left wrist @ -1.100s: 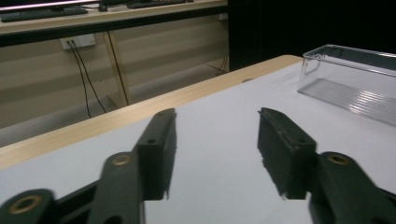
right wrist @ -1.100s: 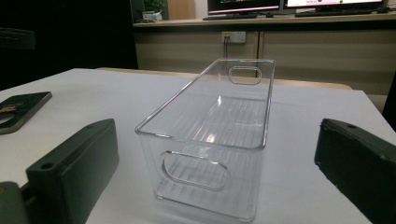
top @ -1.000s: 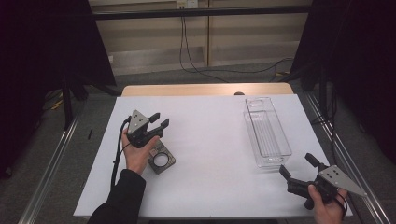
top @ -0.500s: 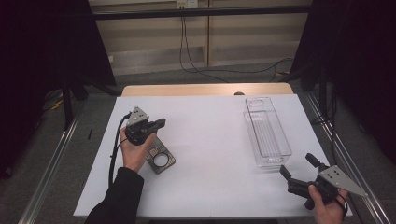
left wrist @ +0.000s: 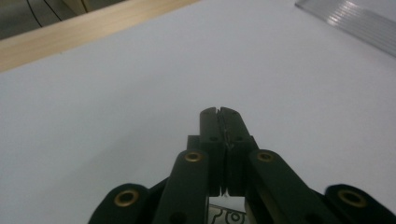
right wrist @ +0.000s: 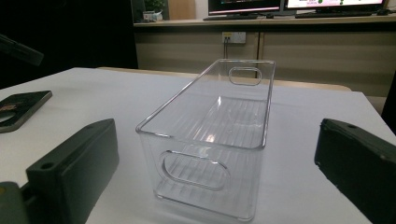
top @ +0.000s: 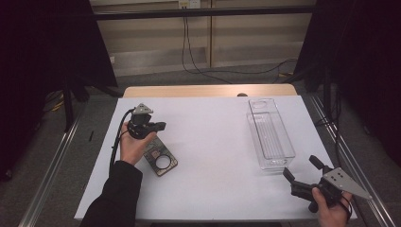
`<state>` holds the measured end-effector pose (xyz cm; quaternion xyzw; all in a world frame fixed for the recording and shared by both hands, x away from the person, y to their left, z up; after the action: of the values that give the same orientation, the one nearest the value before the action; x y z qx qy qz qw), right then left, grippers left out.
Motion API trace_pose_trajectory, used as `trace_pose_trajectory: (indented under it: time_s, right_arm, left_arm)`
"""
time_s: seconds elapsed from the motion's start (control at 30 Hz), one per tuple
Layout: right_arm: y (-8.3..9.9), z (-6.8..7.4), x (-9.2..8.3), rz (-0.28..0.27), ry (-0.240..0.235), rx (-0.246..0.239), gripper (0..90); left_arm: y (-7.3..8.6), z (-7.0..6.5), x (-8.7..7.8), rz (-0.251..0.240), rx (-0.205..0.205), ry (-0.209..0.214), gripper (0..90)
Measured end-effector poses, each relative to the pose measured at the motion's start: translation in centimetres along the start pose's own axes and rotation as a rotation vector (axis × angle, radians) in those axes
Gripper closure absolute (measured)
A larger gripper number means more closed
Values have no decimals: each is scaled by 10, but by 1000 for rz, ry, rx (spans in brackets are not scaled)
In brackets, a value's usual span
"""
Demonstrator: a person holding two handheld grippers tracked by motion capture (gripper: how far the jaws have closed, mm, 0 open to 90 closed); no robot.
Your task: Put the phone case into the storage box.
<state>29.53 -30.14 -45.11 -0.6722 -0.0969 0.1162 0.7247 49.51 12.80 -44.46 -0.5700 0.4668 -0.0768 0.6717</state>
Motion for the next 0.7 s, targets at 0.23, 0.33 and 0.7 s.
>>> trace_pose_trajectory:
  time_s: [0.23, 0.33, 0.7]
  right_arm:
    - [0, -1, 0, 3, 1, -3, 0]
    - [1, 0, 0, 5, -3, -6, 0]
    - [0, 0, 0, 2, -2, -2, 0]
  left_arm:
    - [2, 15, 12, 106, 14, -31, 900]
    - [4, 17, 19, 172, 19, -41, 900]
    - [21, 27, 38, 259, 10, -56, 900]
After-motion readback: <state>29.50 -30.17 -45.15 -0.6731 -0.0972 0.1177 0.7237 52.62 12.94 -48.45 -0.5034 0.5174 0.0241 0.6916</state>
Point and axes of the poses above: each handheld gripper's, and its own axes: x roughly forward along the jaws, y roughly out of its underside, z roughly to its left, the point moved 8 cm from there along x, roughly forward along the jaws, and after that the axes turned 10 degrees about -z, right-handed, at the moved point
